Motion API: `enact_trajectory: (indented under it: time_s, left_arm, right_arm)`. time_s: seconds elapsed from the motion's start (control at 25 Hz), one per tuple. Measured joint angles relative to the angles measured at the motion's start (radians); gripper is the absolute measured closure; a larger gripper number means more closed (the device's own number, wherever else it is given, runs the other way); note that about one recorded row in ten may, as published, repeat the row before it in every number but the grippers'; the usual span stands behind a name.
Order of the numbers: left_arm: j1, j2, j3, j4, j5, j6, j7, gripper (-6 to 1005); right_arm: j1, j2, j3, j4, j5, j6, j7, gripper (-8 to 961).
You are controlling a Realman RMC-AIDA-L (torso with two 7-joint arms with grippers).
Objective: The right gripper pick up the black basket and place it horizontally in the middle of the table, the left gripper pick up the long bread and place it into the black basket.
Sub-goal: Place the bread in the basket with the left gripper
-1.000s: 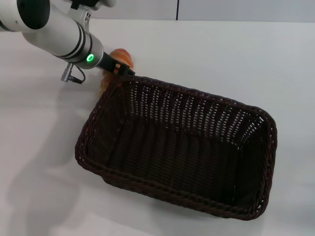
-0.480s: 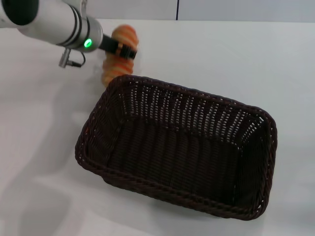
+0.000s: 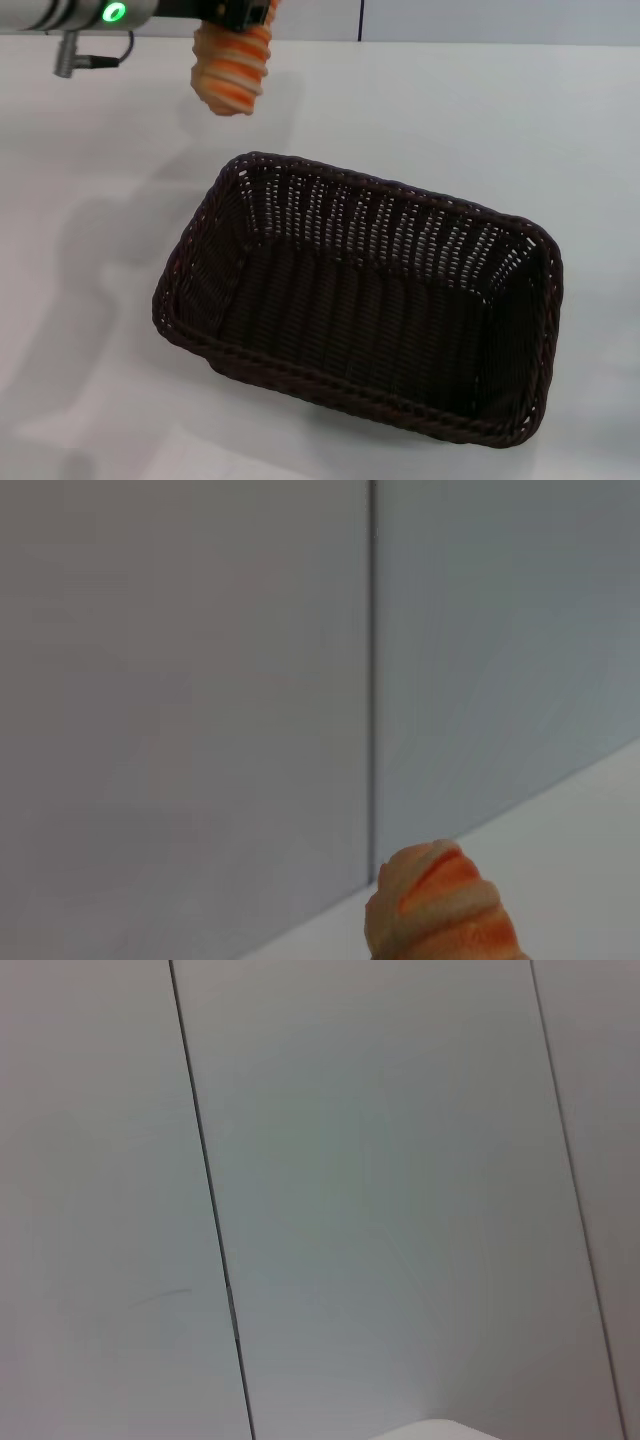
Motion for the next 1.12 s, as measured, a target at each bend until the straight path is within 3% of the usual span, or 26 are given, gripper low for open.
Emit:
enact_trajectory:
  time_s: [0.08,0.44,0.68,0.92,1.0,1.12]
  left_arm:
    - [0.063,0.001,-0.006,-0.109,-0.072,-0.053,0.026,547]
    - [0.158,0.000,-0.006,-0.129,-0.330,-0.233,0.205,607]
    - [0.130,-0.002,-0.004,-0.052,-0.367,-0.321,0.251,632]
    - [0.120,-0.004,-0.006,-0.023,-0.371,-0.319,0.278,678]
    - [0.115,-0.004,-0.007,-0.022,-0.373,-0.319,0.285,480]
    - [0.110,-0.003,-0.008,-0.022,-0.374,-0.319,0.289,392]
  right_arm:
    - [0.009,0.000,0.000,0.000,0.000,-0.004,0.000,120]
    - [0.019,0.000,0.001,0.003,-0.001,-0.012,0.000,120]
    - [0.025,-0.001,0.006,0.003,-0.001,-0.012,0.000,121]
    - [0.023,-0.003,0.002,0.002,-0.001,-0.011,0.000,121]
    - [0.023,-0.003,0.003,0.002,-0.001,-0.010,0.000,121]
    - [0.022,-0.003,0.003,0.002,-0.002,-0.009,0.000,121]
